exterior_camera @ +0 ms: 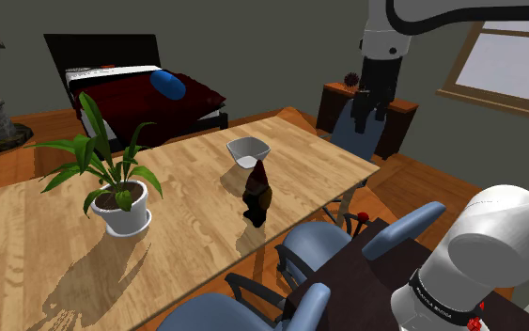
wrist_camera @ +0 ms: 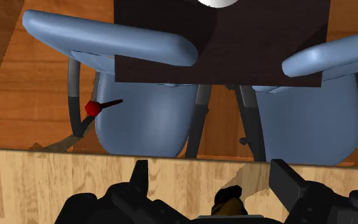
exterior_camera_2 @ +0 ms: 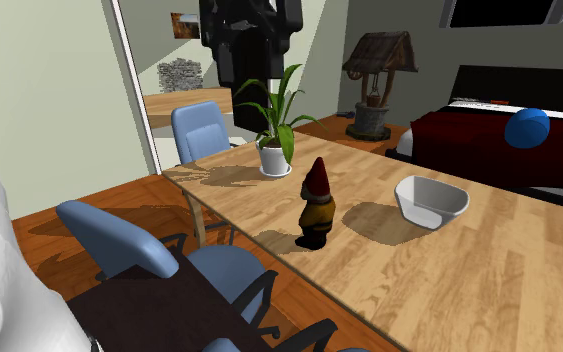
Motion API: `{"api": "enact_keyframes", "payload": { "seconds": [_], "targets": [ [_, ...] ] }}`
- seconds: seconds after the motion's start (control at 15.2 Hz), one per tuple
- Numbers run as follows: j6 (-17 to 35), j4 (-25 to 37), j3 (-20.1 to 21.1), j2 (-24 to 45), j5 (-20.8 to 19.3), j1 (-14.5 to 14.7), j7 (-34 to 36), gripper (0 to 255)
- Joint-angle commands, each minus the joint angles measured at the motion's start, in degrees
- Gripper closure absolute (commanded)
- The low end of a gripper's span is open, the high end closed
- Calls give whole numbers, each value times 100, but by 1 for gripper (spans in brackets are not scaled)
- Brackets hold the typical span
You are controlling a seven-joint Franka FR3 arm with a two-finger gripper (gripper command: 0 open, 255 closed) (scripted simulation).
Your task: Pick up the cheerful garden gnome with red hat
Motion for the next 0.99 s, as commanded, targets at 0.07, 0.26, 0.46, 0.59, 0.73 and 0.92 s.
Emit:
{"api": "enact_keyframes", "payload": {
  "seconds": [0.07, 0.26, 0.46, 0.59, 0.73, 0.92],
  "targets": [
    [27, 173, 34, 329, -55, 26, -58, 0],
    [54, 725, 148, 1294, -233, 92, -219, 0],
    [5, 1321, 277, 2232, -434, 152, -359, 0],
    [-67, 1741, 366, 2846, -584, 194, -444, 0],
    [-168, 2179, 454, 3452, -747, 242, -524, 0],
    [-371, 2872, 576, 4353, -1015, 335, -643, 0]
  ]
}}
